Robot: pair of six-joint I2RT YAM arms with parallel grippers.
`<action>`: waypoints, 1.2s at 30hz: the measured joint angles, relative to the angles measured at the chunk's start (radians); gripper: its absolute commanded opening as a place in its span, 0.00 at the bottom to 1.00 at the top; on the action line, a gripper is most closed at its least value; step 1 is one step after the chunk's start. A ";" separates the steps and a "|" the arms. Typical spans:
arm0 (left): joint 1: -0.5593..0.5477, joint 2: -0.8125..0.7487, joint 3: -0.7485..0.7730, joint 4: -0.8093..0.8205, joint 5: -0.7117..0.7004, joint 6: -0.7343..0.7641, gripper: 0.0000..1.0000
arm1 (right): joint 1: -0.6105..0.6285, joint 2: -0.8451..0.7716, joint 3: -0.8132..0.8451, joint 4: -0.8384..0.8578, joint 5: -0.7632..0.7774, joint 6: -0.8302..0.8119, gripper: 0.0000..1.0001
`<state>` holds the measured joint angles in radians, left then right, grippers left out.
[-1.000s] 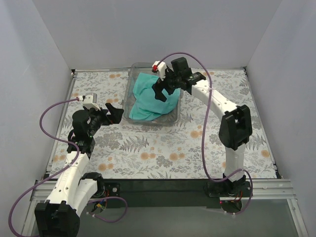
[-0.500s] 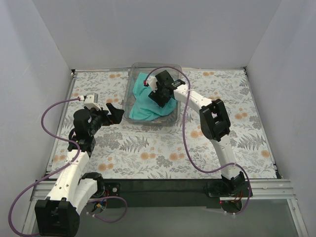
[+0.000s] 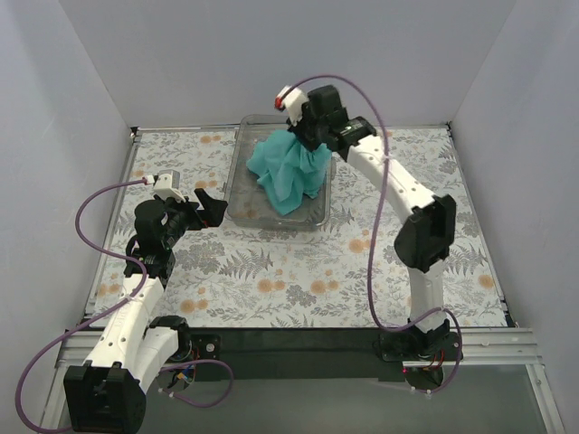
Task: Fold and stack the t-shirts
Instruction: Move the tshirt to the center of the board
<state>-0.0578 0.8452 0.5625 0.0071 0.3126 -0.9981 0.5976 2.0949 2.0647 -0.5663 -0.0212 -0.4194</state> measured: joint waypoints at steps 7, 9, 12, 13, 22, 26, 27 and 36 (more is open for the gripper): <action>0.000 0.000 0.000 0.000 -0.002 0.000 0.94 | -0.129 -0.329 0.145 0.114 0.000 0.024 0.01; 0.000 0.000 0.000 0.000 -0.002 0.000 0.94 | -0.179 -0.415 0.176 0.145 0.022 0.034 0.01; 0.000 0.000 0.000 0.000 -0.003 0.001 0.94 | -0.204 -0.519 0.183 0.171 0.045 0.036 0.01; 0.000 0.000 0.000 0.000 -0.003 0.001 0.94 | -0.207 -0.546 0.177 0.178 0.046 0.035 0.01; 0.000 -0.003 0.000 0.000 -0.002 0.004 0.94 | -0.315 -0.688 -0.242 0.244 0.018 0.045 0.01; 0.000 -0.005 0.000 0.000 0.000 0.004 0.93 | -0.348 -0.684 -0.509 0.242 -0.018 0.049 0.01; 0.000 -0.005 0.000 0.000 0.001 0.003 0.93 | -0.351 -0.682 -0.551 0.233 -0.025 0.050 0.01; 0.000 -0.006 0.000 0.000 0.004 0.003 0.93 | -0.382 -0.682 -0.806 0.295 -0.097 0.055 0.06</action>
<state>-0.0578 0.8394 0.5625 0.0071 0.3164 -0.9947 0.2153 1.4128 1.2591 -0.2714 -0.1184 -0.3649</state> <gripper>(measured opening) 0.937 0.063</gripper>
